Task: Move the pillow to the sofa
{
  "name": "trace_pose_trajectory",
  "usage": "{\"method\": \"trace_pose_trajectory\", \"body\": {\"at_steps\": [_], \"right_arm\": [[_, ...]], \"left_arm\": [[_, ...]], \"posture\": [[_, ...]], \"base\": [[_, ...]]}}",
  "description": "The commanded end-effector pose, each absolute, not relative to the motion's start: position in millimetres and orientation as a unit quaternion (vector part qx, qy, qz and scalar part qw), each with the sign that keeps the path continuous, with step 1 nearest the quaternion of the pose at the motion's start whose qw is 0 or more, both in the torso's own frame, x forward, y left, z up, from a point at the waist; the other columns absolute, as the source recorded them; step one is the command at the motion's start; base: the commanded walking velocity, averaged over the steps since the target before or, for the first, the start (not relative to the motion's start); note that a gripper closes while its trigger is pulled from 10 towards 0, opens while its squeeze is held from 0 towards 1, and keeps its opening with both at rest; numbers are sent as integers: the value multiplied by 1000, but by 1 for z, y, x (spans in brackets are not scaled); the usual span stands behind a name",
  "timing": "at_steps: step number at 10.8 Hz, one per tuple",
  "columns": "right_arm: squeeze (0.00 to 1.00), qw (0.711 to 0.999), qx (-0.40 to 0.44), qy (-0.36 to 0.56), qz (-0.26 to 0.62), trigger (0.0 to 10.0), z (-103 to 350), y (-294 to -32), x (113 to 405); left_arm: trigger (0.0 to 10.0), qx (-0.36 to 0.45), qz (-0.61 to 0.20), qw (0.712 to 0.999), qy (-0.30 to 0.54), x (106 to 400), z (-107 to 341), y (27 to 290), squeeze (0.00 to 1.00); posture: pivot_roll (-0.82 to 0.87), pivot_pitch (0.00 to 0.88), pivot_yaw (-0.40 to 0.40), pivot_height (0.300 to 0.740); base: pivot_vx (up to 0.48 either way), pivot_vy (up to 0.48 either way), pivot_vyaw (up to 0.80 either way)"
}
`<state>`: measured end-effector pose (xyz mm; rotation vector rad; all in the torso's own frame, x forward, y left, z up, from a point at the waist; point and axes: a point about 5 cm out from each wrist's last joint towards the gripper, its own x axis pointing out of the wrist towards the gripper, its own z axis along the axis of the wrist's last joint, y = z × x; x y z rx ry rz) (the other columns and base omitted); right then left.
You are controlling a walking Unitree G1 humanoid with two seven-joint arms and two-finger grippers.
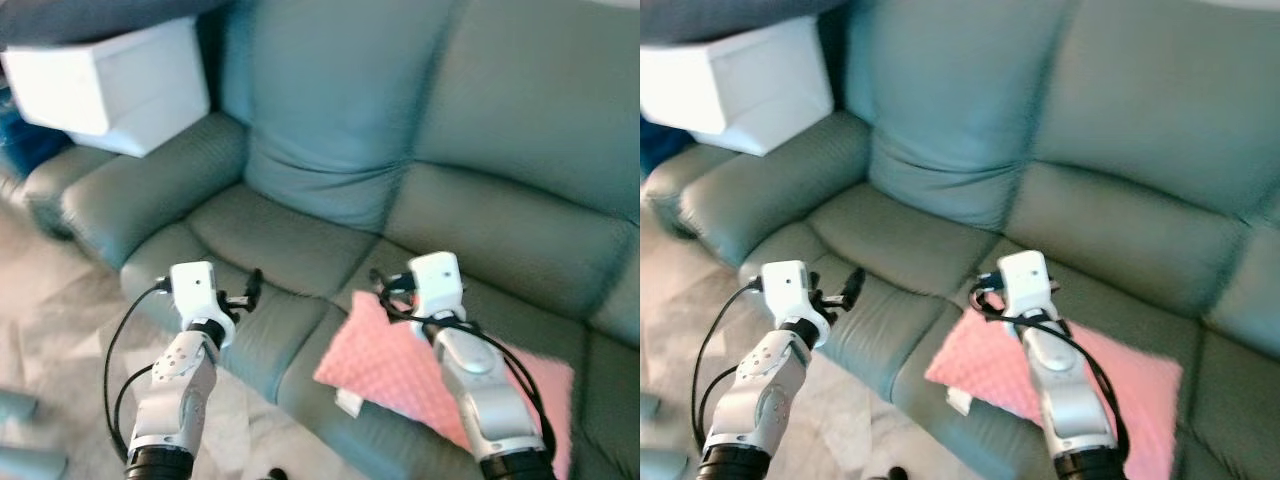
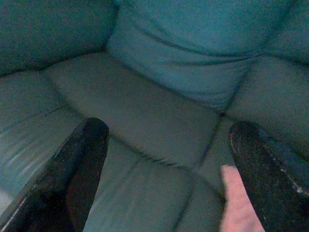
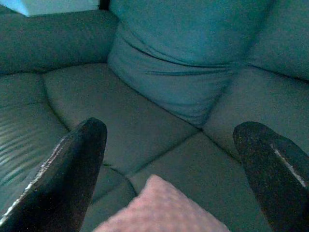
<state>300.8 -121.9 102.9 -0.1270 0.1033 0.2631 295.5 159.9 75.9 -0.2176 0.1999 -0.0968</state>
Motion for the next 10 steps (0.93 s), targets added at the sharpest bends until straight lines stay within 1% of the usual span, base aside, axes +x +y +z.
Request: {"method": "trace_pose_trajectory", "body": {"at_steps": [1, 6, 8, 10], "right_arm": [[0, 987, -62, 54, 141, 10000, 102, -117, 300], [0, 986, -56, 55, 144, 10000, 101, -116, 299], [0, 987, -48, 57, 144, 10000, 101, -116, 298], [0, 987, -47, 58, 144, 10000, 100, -116, 298]], "left_arm": [[10000, -106, -50, 988, 97, 295, 78, 160, 0], [10000, -110, -54, 987, 103, 293, 78, 158, 0], [10000, -111, -55, 987, 106, 293, 77, 158, 0], [10000, -113, -55, 986, 109, 293, 77, 157, 0]], "posture": [[-193, 67, 47, 740], [-192, 71, 52, 740], [-193, 74, 51, 740], [-193, 76, 51, 740]], "base": [[0, 0, 800], [0, 0, 800], [0, 0, 0], [0, 317, 0]]}}
